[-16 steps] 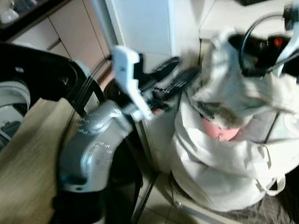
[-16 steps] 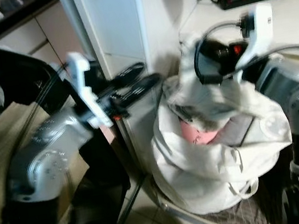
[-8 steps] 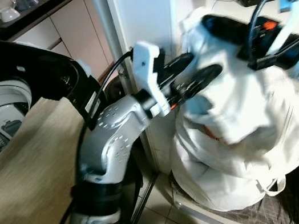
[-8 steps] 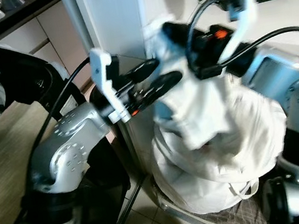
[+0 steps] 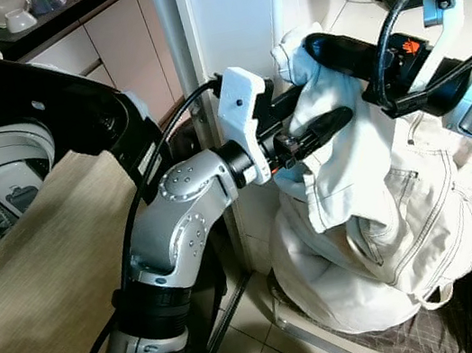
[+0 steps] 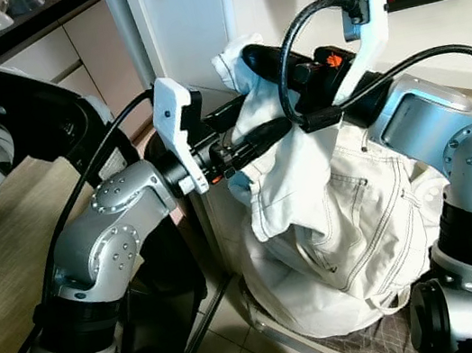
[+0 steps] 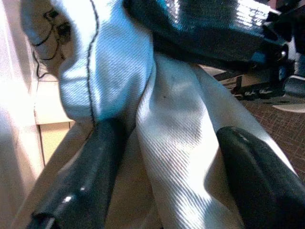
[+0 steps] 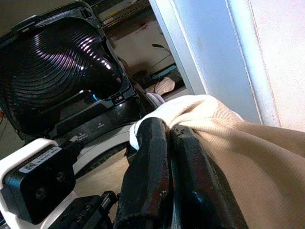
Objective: Clothes washing
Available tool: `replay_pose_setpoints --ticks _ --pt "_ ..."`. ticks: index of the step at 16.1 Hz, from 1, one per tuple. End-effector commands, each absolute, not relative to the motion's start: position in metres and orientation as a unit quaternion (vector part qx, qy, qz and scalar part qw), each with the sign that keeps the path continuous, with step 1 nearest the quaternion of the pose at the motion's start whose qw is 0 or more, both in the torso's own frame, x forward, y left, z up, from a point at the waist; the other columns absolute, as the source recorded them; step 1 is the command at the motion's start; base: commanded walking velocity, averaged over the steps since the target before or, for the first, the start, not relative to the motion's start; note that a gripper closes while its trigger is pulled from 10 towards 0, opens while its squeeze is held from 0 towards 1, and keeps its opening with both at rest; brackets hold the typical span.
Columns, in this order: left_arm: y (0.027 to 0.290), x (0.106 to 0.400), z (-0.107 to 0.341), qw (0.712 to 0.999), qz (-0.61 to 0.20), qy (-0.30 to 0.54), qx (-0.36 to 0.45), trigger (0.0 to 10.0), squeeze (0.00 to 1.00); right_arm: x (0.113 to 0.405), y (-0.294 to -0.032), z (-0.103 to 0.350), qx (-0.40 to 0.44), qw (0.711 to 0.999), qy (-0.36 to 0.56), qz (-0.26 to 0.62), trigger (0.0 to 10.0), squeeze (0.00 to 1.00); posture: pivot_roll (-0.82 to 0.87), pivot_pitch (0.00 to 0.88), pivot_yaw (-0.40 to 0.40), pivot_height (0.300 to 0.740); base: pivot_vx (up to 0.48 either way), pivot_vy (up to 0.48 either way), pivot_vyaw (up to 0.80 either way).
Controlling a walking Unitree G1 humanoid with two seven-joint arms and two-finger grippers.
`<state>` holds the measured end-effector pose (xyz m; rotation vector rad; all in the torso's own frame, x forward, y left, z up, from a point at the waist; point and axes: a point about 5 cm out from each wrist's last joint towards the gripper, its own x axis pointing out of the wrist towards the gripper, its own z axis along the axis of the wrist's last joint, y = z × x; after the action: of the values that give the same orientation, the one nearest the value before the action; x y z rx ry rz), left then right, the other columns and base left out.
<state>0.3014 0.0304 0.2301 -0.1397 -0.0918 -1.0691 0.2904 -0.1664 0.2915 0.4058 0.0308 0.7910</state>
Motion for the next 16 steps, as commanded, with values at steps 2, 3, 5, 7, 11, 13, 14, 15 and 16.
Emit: replay_pose_setpoints --ticks 2,3,5,7,11,13,14,15,16 --pt "0.035 0.300 0.225 0.859 -0.506 -0.030 -0.064 0.0 0.00 0.281 -0.161 0.307 0.177 0.898 -0.019 0.403 0.0 0.00 -0.08 0.008 0.052 0.740 0.000 0.000 0.00" --pt "0.036 0.300 0.224 0.859 -0.507 -0.029 -0.067 0.0 0.00 0.280 -0.162 0.307 0.178 0.898 -0.020 0.401 0.0 0.00 -0.08 0.000 0.053 0.740 0.000 0.000 0.00" --pt "0.037 0.297 0.220 0.856 -0.513 -0.023 -0.059 0.0 0.00 0.279 -0.163 0.304 0.181 0.901 -0.016 0.395 0.0 0.00 -0.08 0.000 0.056 0.740 0.000 0.000 0.00" --pt "0.039 0.296 0.218 0.853 -0.519 -0.020 -0.055 0.0 0.00 0.279 -0.160 0.298 0.181 0.902 -0.007 0.393 0.0 0.00 -0.08 0.000 0.061 0.740 0.000 0.000 0.00" --pt "0.046 0.296 0.218 0.855 -0.516 -0.030 -0.050 0.0 0.00 0.277 -0.155 0.295 0.172 0.899 0.003 0.402 0.0 0.00 -0.08 0.000 0.058 0.740 0.000 0.000 0.00" --pt "0.048 0.297 0.218 0.858 -0.509 -0.031 -0.056 0.0 0.00 0.277 -0.154 0.295 0.171 0.899 0.004 0.402 0.0 0.00 -0.09 0.000 0.056 0.740 0.000 0.000 0.00" --pt "0.049 0.297 0.218 0.860 -0.507 -0.033 -0.056 0.0 0.00 0.277 -0.154 0.295 0.171 0.899 0.005 0.402 0.0 0.00 -0.09 0.000 0.056 0.740 0.000 0.000 0.00" --pt "0.050 0.298 0.219 0.863 -0.500 -0.035 -0.063 0.0 0.00 0.277 -0.154 0.295 0.170 0.900 0.005 0.402 0.0 0.00 -0.09 0.000 0.056 0.740 0.000 0.000 0.00" --pt "0.051 0.299 0.220 0.867 -0.493 -0.040 -0.066 0.0 0.00 0.276 -0.154 0.295 0.170 0.900 0.006 0.402 0.0 0.00 -0.09 0.000 0.056 0.740 0.000 0.000 0.00"
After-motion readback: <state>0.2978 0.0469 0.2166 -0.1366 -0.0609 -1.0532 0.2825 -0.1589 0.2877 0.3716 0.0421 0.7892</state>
